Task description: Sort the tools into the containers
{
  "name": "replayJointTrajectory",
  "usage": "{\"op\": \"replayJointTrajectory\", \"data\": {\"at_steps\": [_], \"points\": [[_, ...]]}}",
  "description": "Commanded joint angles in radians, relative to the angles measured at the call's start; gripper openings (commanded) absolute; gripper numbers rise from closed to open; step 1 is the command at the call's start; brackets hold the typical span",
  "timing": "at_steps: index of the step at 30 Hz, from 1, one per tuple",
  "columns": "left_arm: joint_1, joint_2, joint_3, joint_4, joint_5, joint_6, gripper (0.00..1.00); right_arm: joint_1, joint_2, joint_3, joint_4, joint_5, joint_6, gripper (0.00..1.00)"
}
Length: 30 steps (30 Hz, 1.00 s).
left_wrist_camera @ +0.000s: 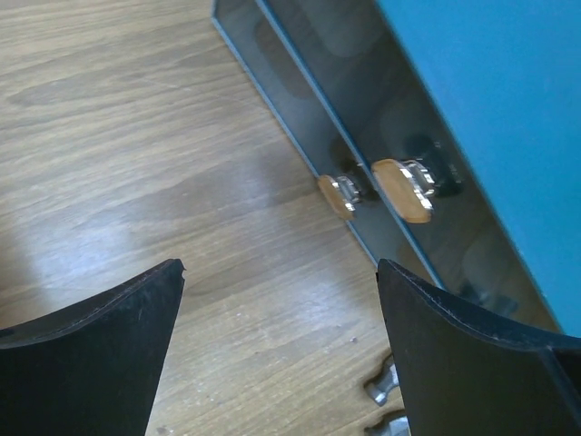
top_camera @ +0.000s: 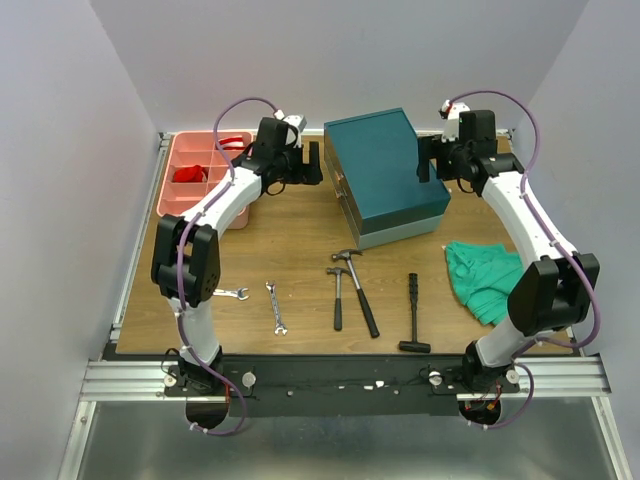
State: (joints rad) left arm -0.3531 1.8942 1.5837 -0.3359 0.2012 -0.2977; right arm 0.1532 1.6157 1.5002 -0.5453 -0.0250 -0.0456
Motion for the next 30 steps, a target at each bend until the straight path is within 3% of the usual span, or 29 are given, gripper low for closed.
{"op": "replayJointTrajectory", "data": {"at_steps": [1, 19, 30], "points": [[-0.02, -0.006, 0.012, 0.049, 0.066, -0.021, 0.97, 0.016, 0.032, 0.005, -0.022, -0.044, 0.003, 0.99], [-0.083, 0.15, 0.101, 0.1, -0.035, -0.087, 0.99, 0.02, 0.007, -0.047, -0.015, -0.029, 0.012, 0.99], [-0.087, 0.122, 0.075, 0.031, -0.302, -0.074, 0.99, 0.02, -0.002, -0.071, -0.001, -0.013, 0.006, 0.99]]}}
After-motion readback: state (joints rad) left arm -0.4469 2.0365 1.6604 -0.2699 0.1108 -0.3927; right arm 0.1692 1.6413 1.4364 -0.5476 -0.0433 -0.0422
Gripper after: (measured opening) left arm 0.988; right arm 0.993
